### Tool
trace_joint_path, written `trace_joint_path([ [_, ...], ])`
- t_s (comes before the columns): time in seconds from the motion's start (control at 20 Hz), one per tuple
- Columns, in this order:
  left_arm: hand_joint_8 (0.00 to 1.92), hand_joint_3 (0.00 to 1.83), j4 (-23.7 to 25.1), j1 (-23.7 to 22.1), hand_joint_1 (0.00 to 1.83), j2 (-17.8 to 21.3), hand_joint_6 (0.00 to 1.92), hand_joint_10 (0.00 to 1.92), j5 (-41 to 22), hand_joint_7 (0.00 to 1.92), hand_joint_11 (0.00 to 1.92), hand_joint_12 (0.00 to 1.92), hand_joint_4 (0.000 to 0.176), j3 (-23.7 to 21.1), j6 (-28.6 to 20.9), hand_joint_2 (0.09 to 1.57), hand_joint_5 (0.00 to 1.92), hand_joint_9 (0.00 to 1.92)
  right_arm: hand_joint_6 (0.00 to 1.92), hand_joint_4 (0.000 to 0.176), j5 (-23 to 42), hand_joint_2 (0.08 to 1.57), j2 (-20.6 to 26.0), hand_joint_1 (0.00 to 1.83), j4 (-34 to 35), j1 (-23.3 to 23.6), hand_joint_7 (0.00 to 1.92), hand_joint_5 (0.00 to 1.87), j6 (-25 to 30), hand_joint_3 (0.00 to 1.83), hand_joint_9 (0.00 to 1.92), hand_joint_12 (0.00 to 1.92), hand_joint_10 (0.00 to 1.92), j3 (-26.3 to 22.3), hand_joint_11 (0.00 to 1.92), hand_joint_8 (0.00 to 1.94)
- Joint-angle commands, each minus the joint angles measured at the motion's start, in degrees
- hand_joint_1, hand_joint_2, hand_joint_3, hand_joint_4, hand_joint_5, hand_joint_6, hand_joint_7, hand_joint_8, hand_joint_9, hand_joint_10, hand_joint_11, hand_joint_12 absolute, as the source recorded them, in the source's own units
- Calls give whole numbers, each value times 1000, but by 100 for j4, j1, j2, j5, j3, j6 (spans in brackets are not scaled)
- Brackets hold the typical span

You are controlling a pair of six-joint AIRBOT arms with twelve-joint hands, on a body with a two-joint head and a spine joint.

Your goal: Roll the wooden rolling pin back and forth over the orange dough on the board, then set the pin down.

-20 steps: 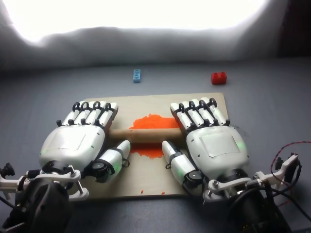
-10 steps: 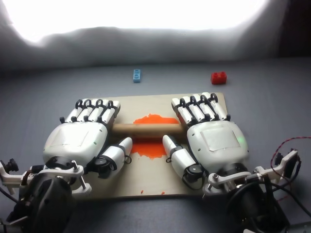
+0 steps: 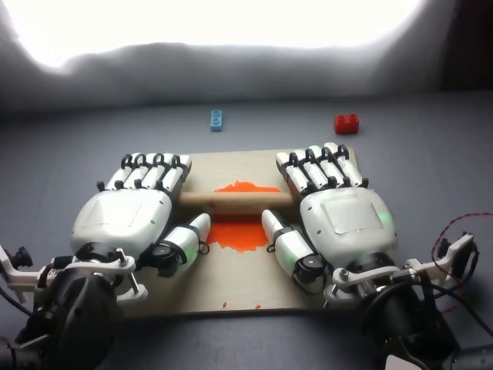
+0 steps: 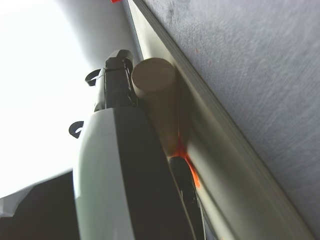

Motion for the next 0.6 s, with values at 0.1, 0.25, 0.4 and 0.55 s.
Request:
trace_joint_path([
  [0.1,0,1,288,-102,0,-25,1,0,-521,17,0,0,0,131,-27,1558,23,0,12,0,-486,1565,16,0,-405,88,193,219,63,1,153,236,10,66,0,6],
  [0.25,1,0,289,-142,0,-42,2,0,-475,17,0,0,0,193,-29,1556,16,0,3,0,-457,1558,15,0,-392,109,187,204,105,0,148,215,5,127,0,1],
  [0.4,2,2,289,-164,0,-53,3,0,-447,19,0,0,0,239,-40,1561,20,0,0,0,-443,1560,15,0,-378,118,168,194,118,0,134,163,1,159,0,1],
  [0.55,4,2,289,-187,0,-79,8,0,-424,26,0,0,0,302,-68,1560,31,0,0,0,-437,1558,15,0,-374,134,162,185,131,0,127,142,1,192,0,0],
])
